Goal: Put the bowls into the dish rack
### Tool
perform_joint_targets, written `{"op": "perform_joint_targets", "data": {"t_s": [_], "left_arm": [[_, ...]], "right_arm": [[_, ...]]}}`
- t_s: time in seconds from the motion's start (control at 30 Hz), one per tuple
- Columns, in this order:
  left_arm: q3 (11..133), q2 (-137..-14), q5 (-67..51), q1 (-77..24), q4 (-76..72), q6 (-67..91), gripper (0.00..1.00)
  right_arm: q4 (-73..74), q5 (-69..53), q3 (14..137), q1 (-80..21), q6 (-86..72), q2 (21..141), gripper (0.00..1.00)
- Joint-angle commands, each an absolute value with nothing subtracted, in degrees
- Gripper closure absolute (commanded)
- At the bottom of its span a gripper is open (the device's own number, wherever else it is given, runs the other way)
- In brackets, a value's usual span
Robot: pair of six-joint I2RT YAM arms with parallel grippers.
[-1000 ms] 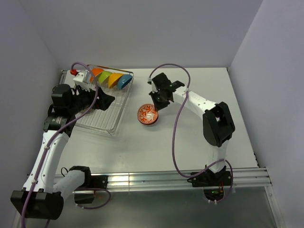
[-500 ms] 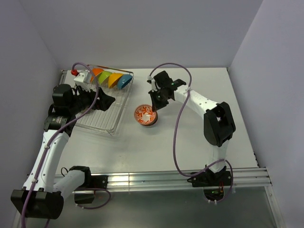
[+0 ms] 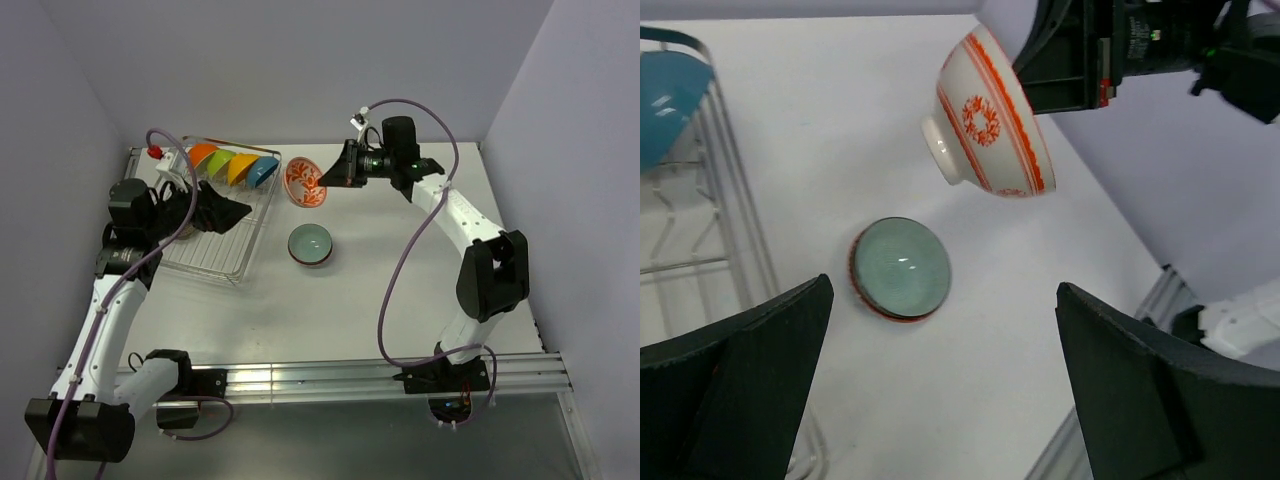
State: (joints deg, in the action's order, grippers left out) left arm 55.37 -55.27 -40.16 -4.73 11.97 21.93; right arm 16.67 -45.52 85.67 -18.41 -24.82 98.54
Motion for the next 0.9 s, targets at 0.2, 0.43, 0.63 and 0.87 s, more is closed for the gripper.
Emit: {"op": "perform_joint_targets", "data": {"t_s": [0.2, 0.43, 0.63, 0.87], "left_arm": [[43.8, -49.8, -51.8, -4.2, -13.1, 45.1, 0.01], [33.0, -48.5, -52.6, -3.2, -38.6, 71.7, 0.01], [35.0, -49.9, -51.9, -3.6, -43.2, 79.3, 0.01], [35.2, -50.6, -51.9, -6.1, -53.3, 84.1, 0.01]], "right_arm": [[-34.0, -66.8, 76.2, -18.7, -65.5, 95.9, 1.00], [-53.2, -66.9, 71.4, -20.3, -81.4, 95.4, 1.00], [-55.7, -66.4, 70.9, -23.3, -84.4, 94.5, 1.00], [-55.5, -66.5, 70.3, -27.5, -83.7, 94.7, 1.00]]}}
